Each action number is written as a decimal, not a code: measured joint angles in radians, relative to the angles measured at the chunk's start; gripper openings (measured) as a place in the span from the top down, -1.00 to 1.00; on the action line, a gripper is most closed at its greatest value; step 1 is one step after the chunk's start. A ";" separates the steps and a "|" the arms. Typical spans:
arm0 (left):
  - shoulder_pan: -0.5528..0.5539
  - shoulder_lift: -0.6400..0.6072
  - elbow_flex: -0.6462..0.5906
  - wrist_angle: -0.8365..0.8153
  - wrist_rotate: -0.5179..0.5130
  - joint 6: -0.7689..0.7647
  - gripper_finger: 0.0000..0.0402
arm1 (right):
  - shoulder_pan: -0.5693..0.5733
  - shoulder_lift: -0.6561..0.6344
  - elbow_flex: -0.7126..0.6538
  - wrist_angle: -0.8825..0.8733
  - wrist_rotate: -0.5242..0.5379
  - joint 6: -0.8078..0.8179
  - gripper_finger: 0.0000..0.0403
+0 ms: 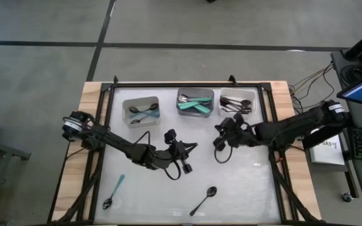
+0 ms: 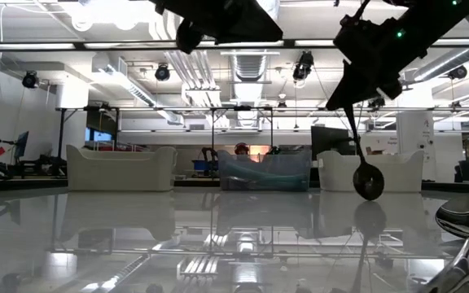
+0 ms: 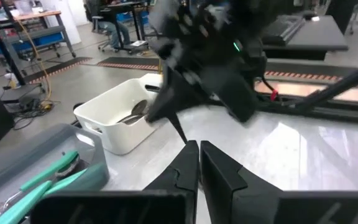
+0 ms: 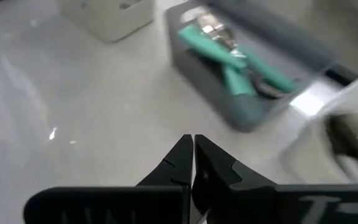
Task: Sort silverware by color (type)
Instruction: Put the black spoon into the white bin
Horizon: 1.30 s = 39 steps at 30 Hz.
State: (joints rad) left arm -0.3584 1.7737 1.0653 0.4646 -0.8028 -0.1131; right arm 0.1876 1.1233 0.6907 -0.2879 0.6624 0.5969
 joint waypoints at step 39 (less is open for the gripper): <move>-0.046 -0.026 -0.001 -0.132 -0.003 -0.001 1.00 | -0.214 0.153 -0.031 -0.321 -0.433 -0.866 0.33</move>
State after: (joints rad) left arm -0.4040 1.7481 1.0645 0.3326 -0.8055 -0.1143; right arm -0.0269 1.2762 0.6601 -0.6090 0.2297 -0.2687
